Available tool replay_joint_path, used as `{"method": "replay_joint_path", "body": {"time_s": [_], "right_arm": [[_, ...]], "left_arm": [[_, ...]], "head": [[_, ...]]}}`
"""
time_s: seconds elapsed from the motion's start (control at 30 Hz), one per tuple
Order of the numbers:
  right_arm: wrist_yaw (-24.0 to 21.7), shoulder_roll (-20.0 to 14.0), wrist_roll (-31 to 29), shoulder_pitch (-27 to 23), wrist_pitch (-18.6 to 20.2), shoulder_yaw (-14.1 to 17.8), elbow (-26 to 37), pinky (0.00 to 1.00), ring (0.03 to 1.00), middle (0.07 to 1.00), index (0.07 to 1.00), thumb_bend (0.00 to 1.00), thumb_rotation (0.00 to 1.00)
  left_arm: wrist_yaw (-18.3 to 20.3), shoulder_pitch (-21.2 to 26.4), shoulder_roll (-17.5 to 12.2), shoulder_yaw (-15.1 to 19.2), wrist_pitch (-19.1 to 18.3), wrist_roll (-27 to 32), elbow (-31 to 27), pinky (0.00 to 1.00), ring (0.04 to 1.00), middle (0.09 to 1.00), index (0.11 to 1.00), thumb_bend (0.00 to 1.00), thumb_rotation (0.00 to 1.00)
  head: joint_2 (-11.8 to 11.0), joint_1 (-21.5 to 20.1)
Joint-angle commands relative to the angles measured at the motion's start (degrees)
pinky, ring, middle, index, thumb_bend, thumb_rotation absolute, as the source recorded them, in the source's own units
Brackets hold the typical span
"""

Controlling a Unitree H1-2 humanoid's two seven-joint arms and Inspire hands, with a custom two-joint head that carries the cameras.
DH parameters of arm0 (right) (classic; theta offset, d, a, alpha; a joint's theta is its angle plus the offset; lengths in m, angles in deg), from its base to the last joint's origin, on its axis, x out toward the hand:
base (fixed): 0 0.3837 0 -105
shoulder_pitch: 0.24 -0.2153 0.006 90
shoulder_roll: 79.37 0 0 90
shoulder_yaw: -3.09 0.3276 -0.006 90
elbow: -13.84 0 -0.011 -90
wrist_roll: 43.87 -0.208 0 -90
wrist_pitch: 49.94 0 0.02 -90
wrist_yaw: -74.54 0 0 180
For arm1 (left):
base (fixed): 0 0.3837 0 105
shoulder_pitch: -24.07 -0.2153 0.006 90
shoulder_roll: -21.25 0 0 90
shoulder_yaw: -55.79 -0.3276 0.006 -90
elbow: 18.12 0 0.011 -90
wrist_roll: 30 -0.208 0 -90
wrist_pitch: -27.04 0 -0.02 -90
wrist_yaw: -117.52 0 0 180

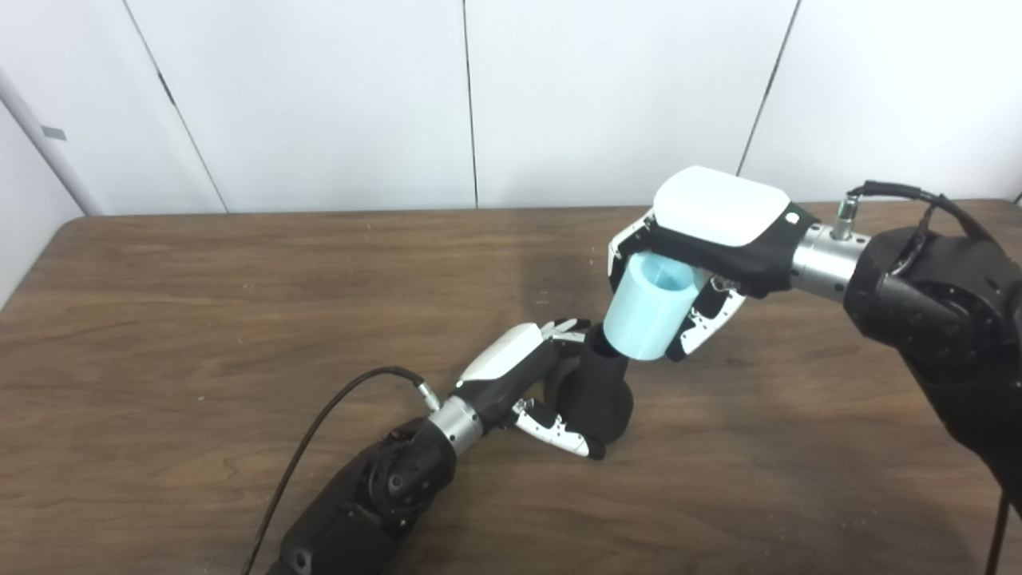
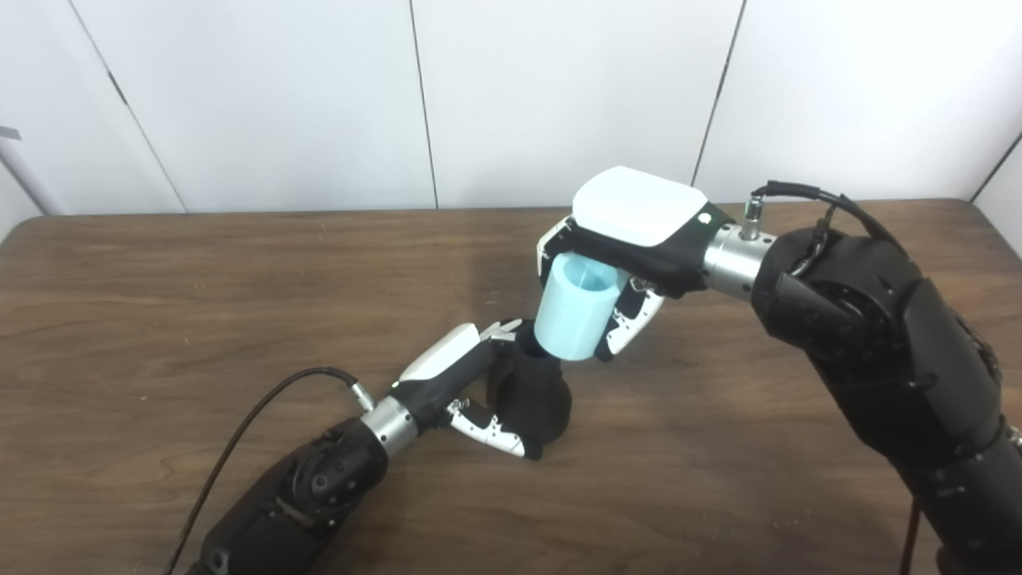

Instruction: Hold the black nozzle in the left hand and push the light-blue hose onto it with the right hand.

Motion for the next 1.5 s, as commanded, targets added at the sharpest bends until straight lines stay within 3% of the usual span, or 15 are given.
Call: {"method": "replay_joint_path", "body": {"time_s": [0.0, 0.5, 1.47], "right_arm": [[0.77, -0.35, -0.62, -4.85, -0.08, 1.21, 1.26, 0.26, 0.366, 0.453, 0.542, 0.51, 0.0], [0.98, 1.54, -1.21, -6.47, -0.09, 0.59, 0.53, 0.26, 0.365, 0.452, 0.541, 0.51, 0.0], [0.04, 1.26, -1.03, -5.64, -0.7, -0.97, 0.62, 0.24, 0.361, 0.445, 0.538, 0.51, 0.0]], "left_arm": [[9.47, -6.28, -3.96, -3.24, -9.74, -2.29, 5.27, 1.0, 0.984, 0.815, 0.48, 0.52, 0.06], [9.33, -6.27, -3.75, -3.22, -9.7, -2.24, 5.25, 1.0, 0.984, 0.817, 0.48, 0.52, 0.06], [9.54, -6.27, -3.99, -3.15, -9.86, -2.17, 5.12, 1.0, 0.984, 0.819, 0.48, 0.52, 0.06]], "head": [[0.03, -0.1], [0.01, 0.01], [0.31, -0.05]]}}
